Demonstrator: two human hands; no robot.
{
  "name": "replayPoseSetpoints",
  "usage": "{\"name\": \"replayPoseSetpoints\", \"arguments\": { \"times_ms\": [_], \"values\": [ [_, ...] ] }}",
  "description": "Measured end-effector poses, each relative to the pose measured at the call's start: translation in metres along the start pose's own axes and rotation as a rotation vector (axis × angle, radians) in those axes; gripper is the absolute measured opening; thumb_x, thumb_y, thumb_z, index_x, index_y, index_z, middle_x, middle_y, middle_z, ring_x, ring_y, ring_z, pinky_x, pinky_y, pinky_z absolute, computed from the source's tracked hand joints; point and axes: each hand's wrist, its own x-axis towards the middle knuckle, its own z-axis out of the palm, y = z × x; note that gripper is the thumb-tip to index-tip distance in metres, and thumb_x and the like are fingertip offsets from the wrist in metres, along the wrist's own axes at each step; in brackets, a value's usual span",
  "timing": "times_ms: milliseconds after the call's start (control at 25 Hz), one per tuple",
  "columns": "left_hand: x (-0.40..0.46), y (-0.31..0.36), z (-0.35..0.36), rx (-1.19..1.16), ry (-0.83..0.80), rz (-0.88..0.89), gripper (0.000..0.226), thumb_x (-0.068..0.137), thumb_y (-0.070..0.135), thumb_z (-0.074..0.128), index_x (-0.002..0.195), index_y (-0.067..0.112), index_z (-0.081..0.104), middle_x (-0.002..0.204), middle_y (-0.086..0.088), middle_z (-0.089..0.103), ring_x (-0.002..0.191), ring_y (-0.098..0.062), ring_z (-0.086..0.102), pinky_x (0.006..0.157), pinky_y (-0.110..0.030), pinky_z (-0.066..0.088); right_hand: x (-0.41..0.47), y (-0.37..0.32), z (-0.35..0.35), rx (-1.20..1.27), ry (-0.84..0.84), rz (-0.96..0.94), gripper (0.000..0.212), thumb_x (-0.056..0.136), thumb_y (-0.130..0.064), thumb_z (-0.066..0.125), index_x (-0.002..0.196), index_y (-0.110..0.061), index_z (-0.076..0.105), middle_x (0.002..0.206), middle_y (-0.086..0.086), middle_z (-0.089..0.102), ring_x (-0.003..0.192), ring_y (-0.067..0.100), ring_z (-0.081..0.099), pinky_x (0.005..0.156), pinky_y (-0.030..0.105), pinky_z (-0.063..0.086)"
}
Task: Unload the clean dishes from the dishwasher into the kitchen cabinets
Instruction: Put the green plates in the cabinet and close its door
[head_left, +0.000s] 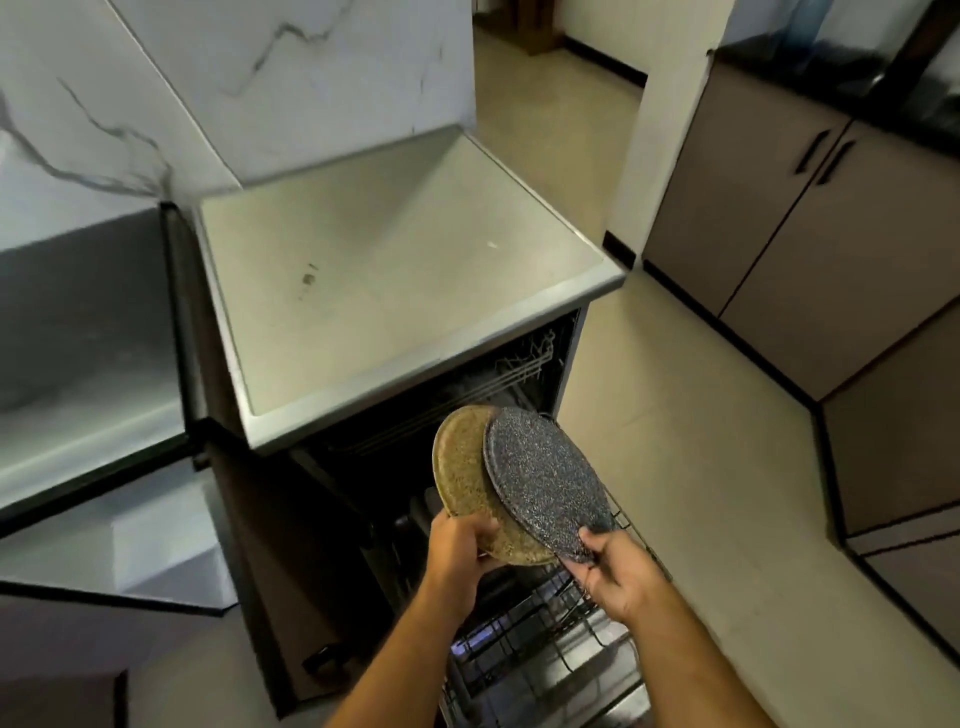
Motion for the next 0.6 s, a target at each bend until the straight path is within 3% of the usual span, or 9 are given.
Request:
{"name": "replayPoseSetpoints", "arguments": {
  "times_ms": [160, 320, 440, 600],
  "values": [
    [-0.057, 0.002, -0.021, -0.066, -0.037, 0.028, 0.038, 0.077, -0.010, 0.047, 0.112, 0.001, 0.057, 0.098, -0.020, 0.065, 0.098, -0.043, 0.063, 0.077, -0.065, 0.054, -0.042, 0.022, -0.009, -0.108, -0.085, -0.068, 0.056, 0.077, 0.009, 0.057, 0.132, 0.003, 0.047, 0.122, 0.029, 0.060, 0.097, 0.042, 0.068, 0.058, 0.043, 0.061],
    [-0.114, -0.015, -0.031, -0.234, 0.036, 0.115, 0.038, 0.076, -0.009, 0.046, 0.111, 0.000, 0.060, 0.097, -0.017, 0.066, 0.094, -0.039, 0.063, 0.083, -0.066, 0.051, -0.083, 0.030, -0.015, -0.196, -0.201, -0.117, 0.048, 0.085, 0.008, 0.055, 0.132, 0.007, 0.048, 0.121, 0.028, 0.063, 0.084, 0.036, 0.074, 0.058, 0.038, 0.060],
    [-0.159, -0.041, -0.043, -0.403, 0.101, 0.141, 0.034, 0.080, -0.011, 0.044, 0.105, 0.004, 0.060, 0.100, -0.016, 0.067, 0.095, -0.036, 0.063, 0.083, -0.059, 0.054, -0.114, 0.038, -0.022, -0.316, -0.277, -0.116, 0.036, 0.092, 0.008, 0.053, 0.128, 0.005, 0.051, 0.119, 0.025, 0.064, 0.095, 0.035, 0.068, 0.056, 0.035, 0.060],
    [-0.219, -0.058, -0.084, -0.493, 0.173, 0.186, 0.039, 0.078, -0.011, 0.043, 0.111, 0.000, 0.059, 0.093, -0.015, 0.067, 0.084, -0.031, 0.063, 0.060, -0.040, 0.057, -0.158, 0.083, -0.023, -0.473, -0.381, -0.062, 0.024, 0.095, 0.009, 0.050, 0.118, 0.003, 0.053, 0.115, 0.024, 0.065, 0.101, 0.034, 0.065, 0.067, 0.041, 0.057]
  ]
}}
